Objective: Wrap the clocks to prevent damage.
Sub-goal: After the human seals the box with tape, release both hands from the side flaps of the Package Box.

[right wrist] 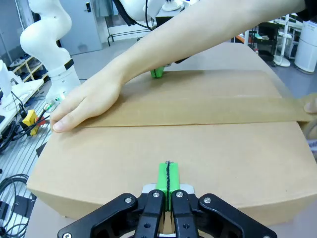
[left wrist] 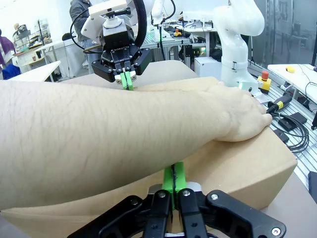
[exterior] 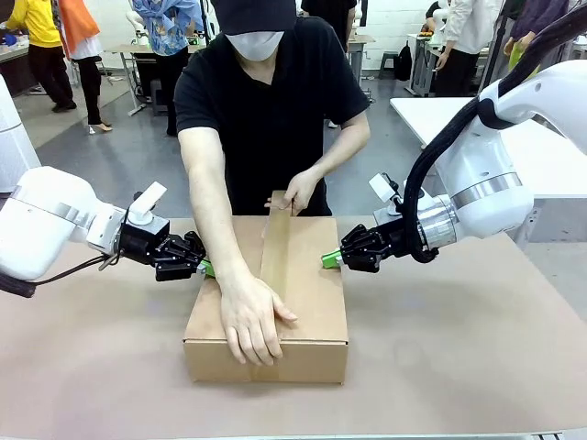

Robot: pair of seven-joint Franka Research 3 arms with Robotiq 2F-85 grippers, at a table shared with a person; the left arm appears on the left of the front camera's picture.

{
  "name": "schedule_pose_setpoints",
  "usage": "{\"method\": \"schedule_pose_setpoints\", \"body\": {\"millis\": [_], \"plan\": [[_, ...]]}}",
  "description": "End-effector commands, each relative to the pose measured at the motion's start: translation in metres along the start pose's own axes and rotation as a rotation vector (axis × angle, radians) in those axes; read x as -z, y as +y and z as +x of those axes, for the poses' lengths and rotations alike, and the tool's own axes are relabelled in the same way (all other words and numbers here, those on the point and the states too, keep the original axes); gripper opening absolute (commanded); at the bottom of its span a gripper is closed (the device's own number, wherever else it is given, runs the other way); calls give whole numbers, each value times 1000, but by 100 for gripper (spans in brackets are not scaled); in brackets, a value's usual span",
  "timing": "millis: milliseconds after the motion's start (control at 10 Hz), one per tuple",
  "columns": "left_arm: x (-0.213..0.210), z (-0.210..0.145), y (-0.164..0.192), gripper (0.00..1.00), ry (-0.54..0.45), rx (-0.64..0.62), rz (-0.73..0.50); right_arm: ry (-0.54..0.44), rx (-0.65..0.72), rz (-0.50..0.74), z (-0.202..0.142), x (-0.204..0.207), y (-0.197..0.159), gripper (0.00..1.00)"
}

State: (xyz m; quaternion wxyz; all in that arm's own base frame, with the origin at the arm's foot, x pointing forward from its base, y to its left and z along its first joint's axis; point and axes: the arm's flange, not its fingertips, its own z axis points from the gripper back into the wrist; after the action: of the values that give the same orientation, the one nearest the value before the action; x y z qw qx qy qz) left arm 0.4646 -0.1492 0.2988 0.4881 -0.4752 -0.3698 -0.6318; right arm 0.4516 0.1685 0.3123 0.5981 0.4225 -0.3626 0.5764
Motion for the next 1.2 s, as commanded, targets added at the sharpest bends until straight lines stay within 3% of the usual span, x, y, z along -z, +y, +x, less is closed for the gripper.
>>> {"method": "schedule_pose_setpoints", "body": {"millis": [0,1100], "plan": [[1,-1,0,0,9,4,-5,-3,10,-8,-2,3,0,1],[1,-1,0,0,9,4,-5,-3,10,-8,-2,3,0,1]]}}
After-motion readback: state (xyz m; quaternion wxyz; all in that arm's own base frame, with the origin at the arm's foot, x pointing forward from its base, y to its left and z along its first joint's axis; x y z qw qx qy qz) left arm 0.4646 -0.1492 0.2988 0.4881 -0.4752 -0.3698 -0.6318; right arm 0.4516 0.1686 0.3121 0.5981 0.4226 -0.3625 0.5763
